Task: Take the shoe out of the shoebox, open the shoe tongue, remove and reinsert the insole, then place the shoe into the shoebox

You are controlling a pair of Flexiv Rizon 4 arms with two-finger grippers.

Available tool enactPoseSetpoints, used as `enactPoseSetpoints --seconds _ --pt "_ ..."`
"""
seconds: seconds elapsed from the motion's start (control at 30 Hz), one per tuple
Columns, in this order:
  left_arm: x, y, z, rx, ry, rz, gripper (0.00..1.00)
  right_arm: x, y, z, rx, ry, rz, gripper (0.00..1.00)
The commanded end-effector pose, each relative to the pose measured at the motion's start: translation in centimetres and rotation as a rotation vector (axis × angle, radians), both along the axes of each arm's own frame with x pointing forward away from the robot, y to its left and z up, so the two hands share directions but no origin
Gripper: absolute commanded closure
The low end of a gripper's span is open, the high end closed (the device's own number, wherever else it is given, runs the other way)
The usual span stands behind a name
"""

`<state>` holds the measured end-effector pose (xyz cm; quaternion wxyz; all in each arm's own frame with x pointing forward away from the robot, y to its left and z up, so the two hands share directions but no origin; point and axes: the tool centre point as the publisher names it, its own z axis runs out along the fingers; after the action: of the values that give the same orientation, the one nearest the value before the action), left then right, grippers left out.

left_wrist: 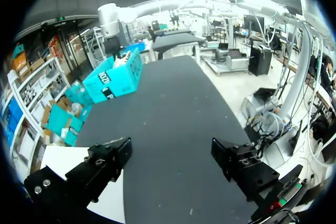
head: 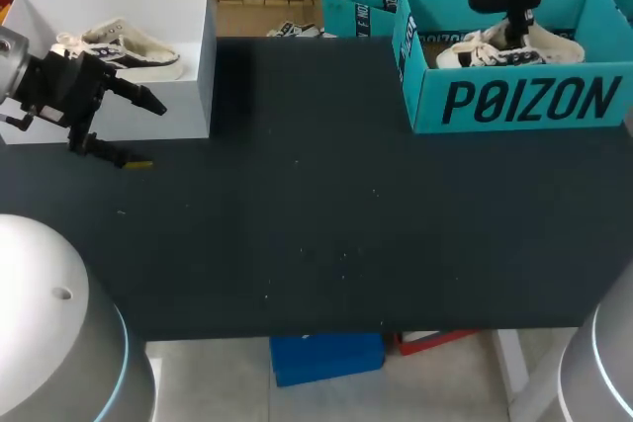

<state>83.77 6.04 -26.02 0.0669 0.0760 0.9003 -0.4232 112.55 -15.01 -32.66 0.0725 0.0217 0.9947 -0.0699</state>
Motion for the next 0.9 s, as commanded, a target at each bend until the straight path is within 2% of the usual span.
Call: enactPoseSetpoints --seconds 0.03,0.3,0.73,0.8,0.87,0.9 --pt "-0.1 0.0 -0.1 0.001 -0.003 0.001 0.0 0.6 -0.2 -1.6 0.01 0.006 0.003 1.0" --pt "-0.1 0.0 -0.1 0.001 -0.003 0.001 0.0 0.7 -0.3 -3.8 0.017 0.027 0.006 1.0" --pt "-0.1 0.0 -0.1 0.001 -0.003 0.001 0.0 1.3 -0.2 -5.8 0.022 0.042 0.005 1.0" --pt "-0.1 0.0 -0.1 0.001 -0.003 0.001 0.0 1.3 -0.2 -5.9 0.023 0.046 0.006 0.69" --pt "-0.1 0.0 -0.1 0.001 -0.003 0.001 0.0 1.4 -0.2 -6.1 0.025 0.046 0.006 0.51" --pt "-0.1 0.0 -0.1 0.001 -0.003 0.001 0.0 1.5 -0.2 -6.0 0.026 0.046 0.007 0.2"
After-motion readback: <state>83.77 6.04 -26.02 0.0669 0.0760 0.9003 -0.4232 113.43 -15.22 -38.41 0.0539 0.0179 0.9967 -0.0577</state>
